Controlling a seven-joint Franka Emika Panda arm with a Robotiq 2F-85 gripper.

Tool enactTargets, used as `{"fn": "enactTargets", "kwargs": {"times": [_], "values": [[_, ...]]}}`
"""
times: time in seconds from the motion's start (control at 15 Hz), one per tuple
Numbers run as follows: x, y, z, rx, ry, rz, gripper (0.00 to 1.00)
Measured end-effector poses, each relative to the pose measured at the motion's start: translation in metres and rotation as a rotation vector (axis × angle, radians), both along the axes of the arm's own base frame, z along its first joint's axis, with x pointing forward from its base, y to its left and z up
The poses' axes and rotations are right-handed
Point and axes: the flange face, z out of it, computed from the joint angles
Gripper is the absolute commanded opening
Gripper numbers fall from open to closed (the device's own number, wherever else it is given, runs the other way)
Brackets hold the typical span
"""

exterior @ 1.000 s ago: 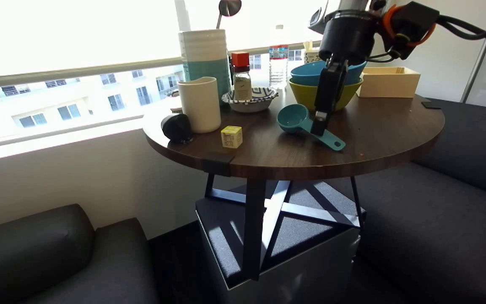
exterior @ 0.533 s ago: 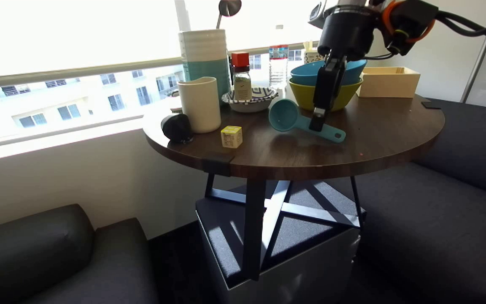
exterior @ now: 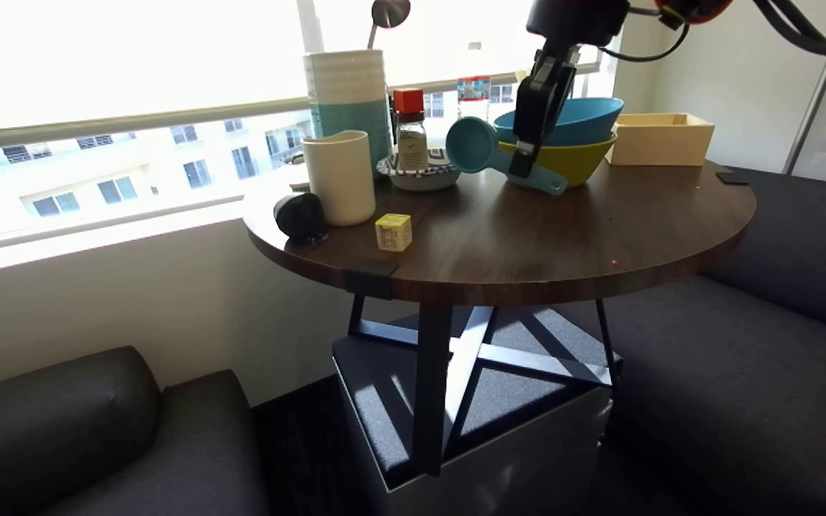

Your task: Turn the scoop upside down

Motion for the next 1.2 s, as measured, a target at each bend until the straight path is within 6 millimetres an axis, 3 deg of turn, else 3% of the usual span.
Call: {"fn": "enactTargets", "kwargs": {"times": [0.27,0.73,1.2], "values": [[-0.009,0.009,0.007,-0.144,-0.071,-0.064,0.02],[-0.029,0.013,-0.021,-0.332,0.038,-0.081,0.02],[-0.035,0.015,-0.035,-0.421,0.08,-0.073,0.02]]}}
